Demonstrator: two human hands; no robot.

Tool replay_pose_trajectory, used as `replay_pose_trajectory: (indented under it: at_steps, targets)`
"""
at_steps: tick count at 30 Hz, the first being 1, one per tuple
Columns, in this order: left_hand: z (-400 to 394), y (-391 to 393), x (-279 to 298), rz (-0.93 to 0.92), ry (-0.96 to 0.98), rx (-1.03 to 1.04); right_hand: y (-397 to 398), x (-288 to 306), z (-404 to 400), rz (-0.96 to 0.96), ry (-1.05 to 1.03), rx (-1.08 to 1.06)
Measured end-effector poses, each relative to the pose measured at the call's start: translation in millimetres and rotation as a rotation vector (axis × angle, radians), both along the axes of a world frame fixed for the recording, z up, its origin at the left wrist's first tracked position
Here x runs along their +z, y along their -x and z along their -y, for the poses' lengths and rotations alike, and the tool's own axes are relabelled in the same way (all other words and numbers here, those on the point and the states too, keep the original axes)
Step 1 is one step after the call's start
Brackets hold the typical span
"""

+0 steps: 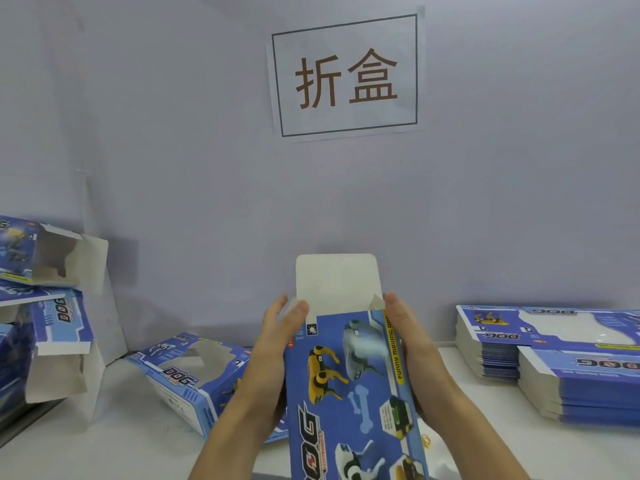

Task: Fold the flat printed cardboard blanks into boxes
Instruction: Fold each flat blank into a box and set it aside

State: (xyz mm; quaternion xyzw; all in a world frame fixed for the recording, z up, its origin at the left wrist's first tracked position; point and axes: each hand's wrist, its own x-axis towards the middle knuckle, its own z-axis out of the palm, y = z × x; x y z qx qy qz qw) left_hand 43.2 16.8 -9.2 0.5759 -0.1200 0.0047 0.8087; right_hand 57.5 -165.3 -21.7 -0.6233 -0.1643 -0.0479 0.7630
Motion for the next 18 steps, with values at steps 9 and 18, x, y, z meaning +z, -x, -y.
replay_pose_trajectory:
  at_steps: [9, 18]
  targets:
    - [-3, 1, 4, 0.130, 0.025, -0.048, 4, 4, 4, 0.062, -0.050, 0.044]
    - [7, 2, 5, 0.282, -0.207, 0.252, 8, 10, -3, 0.090, 0.020, -0.192]
